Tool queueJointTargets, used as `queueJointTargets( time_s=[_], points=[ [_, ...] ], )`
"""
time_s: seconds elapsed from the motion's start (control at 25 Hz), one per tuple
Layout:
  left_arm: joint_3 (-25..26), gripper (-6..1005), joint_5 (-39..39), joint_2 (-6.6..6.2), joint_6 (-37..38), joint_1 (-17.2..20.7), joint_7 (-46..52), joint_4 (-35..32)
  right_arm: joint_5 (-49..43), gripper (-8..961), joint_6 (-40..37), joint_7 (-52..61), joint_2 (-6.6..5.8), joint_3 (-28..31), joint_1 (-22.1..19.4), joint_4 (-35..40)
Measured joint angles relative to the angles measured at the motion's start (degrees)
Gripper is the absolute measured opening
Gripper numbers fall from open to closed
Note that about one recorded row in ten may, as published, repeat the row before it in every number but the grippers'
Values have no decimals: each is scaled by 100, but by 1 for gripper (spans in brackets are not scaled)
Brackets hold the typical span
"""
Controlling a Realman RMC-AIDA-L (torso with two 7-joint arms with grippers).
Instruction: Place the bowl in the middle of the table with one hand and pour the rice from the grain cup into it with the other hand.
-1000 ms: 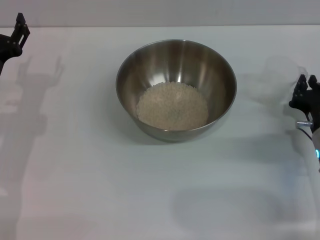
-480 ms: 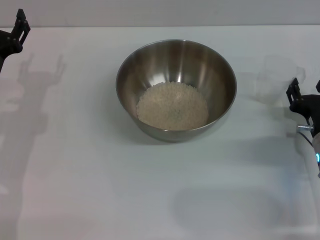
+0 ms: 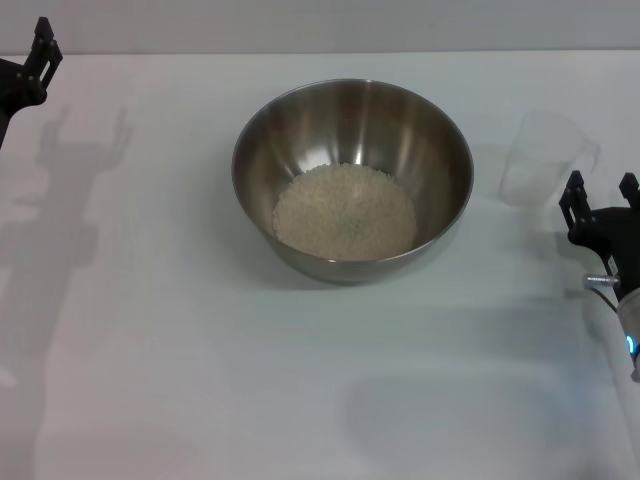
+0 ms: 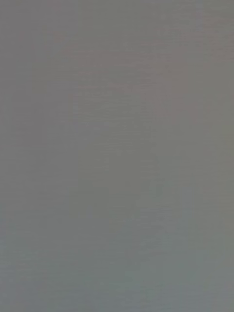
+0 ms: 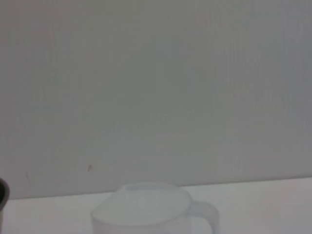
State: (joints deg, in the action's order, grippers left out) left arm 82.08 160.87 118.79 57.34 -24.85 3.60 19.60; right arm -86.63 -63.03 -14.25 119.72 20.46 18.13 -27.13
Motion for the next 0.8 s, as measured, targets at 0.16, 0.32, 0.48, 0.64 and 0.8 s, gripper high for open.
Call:
queueJointTargets(
  time_s=[0.16, 0.32, 0.48, 0.64, 0.8],
  points=[
    [0, 806, 18, 12, -4, -2, 1, -12, -2, 624, -15, -3, 0, -83, -94, -54],
    [-51, 806, 8, 18, -10, 24, 15, -25, -3, 624, -136, -5, -1, -273, -205, -63],
    [-80, 806, -18, 21, -15, 57, 10, -30, -3, 624, -544, -8, -2, -541, -339, -89],
    [-70, 806, -21, 15, -8, 97, 9, -35, -3, 624, -1142, -8, -6, -771, -470, -100],
    [-33, 806, -22, 10, 15, 172, 11, -33, -4, 624, -1666, -28, -19, -841, -568, -80]
  ],
)
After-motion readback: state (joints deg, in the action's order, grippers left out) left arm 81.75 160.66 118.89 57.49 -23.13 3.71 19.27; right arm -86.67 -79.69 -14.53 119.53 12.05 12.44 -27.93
